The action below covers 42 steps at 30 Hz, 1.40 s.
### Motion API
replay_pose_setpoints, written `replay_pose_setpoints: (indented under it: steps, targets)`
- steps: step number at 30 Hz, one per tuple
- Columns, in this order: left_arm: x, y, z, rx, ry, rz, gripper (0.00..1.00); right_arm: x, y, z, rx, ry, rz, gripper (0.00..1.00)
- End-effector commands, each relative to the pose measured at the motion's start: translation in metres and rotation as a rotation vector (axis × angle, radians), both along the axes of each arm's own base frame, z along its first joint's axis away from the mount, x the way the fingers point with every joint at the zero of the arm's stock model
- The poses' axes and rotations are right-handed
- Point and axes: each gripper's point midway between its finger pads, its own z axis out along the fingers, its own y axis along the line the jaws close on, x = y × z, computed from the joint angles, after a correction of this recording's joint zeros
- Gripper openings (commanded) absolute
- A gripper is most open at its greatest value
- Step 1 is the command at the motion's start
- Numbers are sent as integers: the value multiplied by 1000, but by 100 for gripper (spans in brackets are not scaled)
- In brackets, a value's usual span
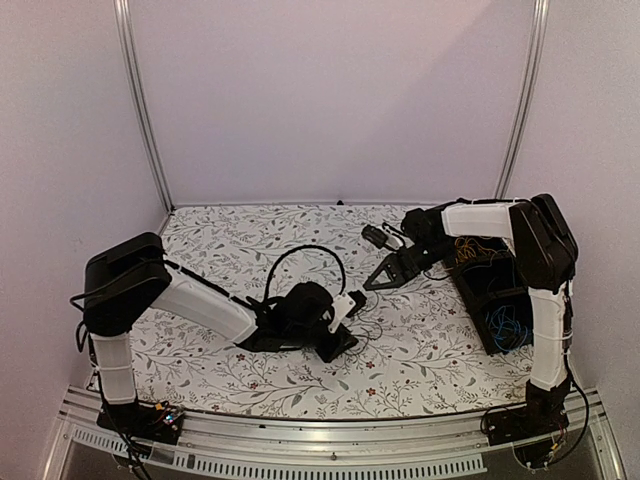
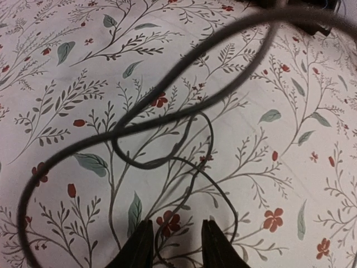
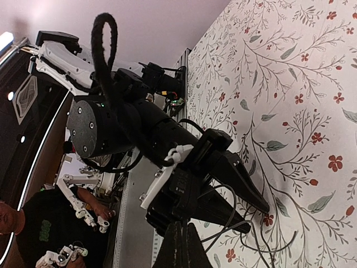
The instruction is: Untangle the cables
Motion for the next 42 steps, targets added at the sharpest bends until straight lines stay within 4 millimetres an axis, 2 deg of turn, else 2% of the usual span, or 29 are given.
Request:
replay_pose_setpoints:
  steps: [1, 4, 6, 7, 10, 12, 14, 15, 18, 22, 26, 28, 31, 33, 34, 37, 39, 42]
  targets:
    - [6, -2, -14, 38, 24, -20, 30, 7, -1, 21, 27, -63, -11, 0]
    - [6, -5, -15, 43, 32, -34, 13, 12, -5, 23, 22, -66, -23, 0]
    - [6, -1, -10, 34, 20, -23, 2, 26, -17, 29, 11, -99, -57, 0]
    - [8, 3, -4, 25, 4, -8, 0, 37, -27, 34, 8, -121, -86, 0]
    - [10, 28, 9, 11, -48, 59, 0, 85, -76, 63, 12, -184, -232, 0]
    - [10, 50, 12, 33, -61, 119, 0, 121, -117, 80, -14, -245, -356, 0]
    - [12, 78, 9, 75, -59, 195, 0, 151, -159, 87, -84, -320, -481, 0]
    - [12, 92, 7, 97, -55, 234, 0, 167, -188, 93, -137, -381, -564, 0]
    - [8, 134, -6, 144, -21, 331, 0, 191, -235, 108, -252, -494, -725, 0]
    - [6, 166, -16, 174, 11, 411, 0, 209, -266, 123, -361, -625, -839, 0]
    - [9, 178, -26, 215, 25, 452, 0, 216, -277, 143, -406, -707, -906, 0]
    - [15, 167, -19, 196, 8, 427, 0, 212, -275, 151, -393, -714, -906, 0]
    - [28, 131, 11, 127, -53, 356, 0, 205, -273, 159, -380, -708, -899, 0]
    - [35, 95, 45, 44, -110, 275, 0, 199, -271, 166, -377, -721, -891, 0]
    - [40, 71, 71, -19, -156, 234, 0, 194, -271, 171, -380, -734, -890, 0]
    - [44, 11, 129, -169, -251, 106, 0, 181, -275, 184, -427, -788, -893, 0]
    - [45, -28, 159, -249, -303, 24, 0, 173, -282, 188, -485, -829, -896, 0]
    - [48, -85, 184, -343, -346, -83, 0, 161, -293, 185, -592, -876, -875, 0]
